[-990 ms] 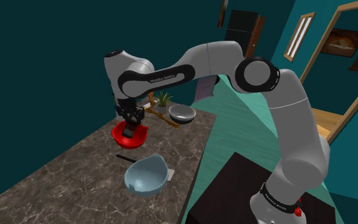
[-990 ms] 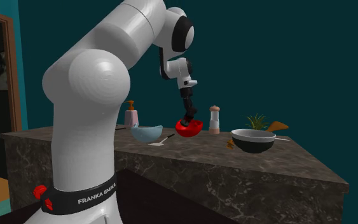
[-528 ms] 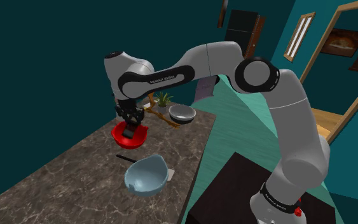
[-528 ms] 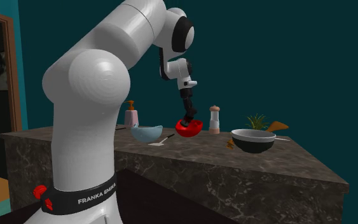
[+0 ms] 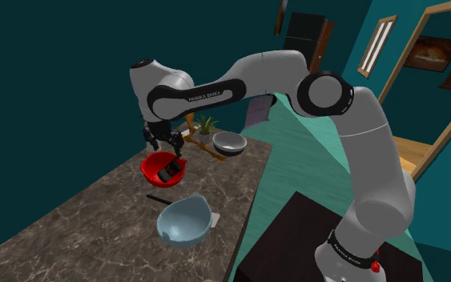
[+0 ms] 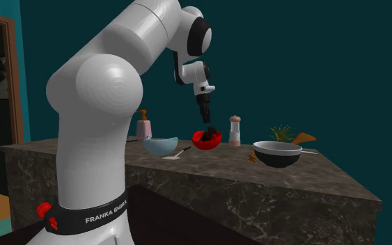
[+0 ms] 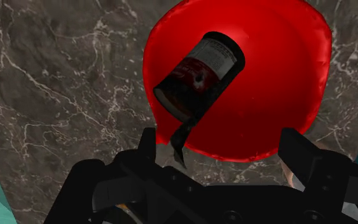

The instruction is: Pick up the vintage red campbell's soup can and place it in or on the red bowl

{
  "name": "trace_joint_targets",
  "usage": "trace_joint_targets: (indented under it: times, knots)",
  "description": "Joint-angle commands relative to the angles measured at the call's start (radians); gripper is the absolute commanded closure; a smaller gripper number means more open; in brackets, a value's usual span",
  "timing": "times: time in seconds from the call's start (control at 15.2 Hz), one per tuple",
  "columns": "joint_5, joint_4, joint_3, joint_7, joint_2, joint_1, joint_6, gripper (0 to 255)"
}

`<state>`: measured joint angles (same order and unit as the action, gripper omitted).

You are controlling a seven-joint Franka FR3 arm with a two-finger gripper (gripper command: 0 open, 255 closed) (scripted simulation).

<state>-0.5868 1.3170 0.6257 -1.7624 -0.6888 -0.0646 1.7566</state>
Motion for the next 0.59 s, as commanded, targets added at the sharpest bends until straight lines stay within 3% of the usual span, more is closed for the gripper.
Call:
trace_joint_targets:
  times: [0.0, 0.53]
  knots:
    - [0.008, -0.062, 0.004, 0.013, 0.002, 0.02, -0.059, 0]
    - [0.01, -0.088, 0.005, 0.018, 0.003, 0.028, -0.083, 0]
